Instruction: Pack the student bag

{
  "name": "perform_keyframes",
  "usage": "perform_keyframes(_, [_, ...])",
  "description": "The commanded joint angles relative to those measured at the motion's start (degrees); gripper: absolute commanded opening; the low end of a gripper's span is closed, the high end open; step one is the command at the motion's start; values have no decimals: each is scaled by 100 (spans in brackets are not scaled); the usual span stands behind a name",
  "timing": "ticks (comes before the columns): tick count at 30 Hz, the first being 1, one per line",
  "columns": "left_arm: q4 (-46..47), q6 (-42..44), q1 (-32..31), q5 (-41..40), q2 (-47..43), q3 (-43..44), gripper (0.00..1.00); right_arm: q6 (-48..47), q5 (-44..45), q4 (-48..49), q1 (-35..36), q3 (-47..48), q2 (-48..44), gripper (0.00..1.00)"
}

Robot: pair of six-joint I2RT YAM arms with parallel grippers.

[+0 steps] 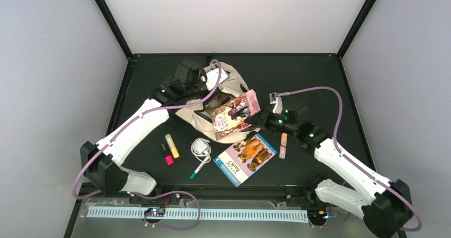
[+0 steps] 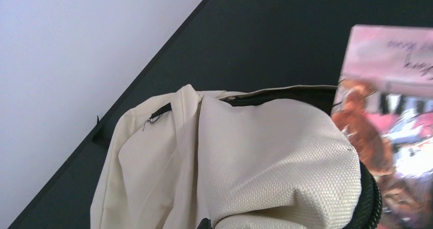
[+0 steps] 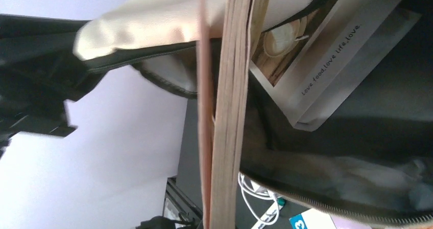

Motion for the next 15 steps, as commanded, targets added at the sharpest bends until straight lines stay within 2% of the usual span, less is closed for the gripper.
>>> perform_keyframes(1, [-92, -5, 1, 160, -142, 393, 2, 453, 636, 734, 105, 169, 533, 1])
perform_keyframes(11, [-212, 172, 12, 153, -219, 266, 2, 1206, 3096, 2434, 105, 503, 1930, 1])
perform_keyframes(13, [-142, 172, 21, 98, -193, 282, 1, 1436, 3251, 2551, 105, 658, 2375, 1])
perform_keyframes(15, [-55, 168, 35, 39, -135, 320, 2, 1634, 3039, 2670, 131, 870, 2761, 1])
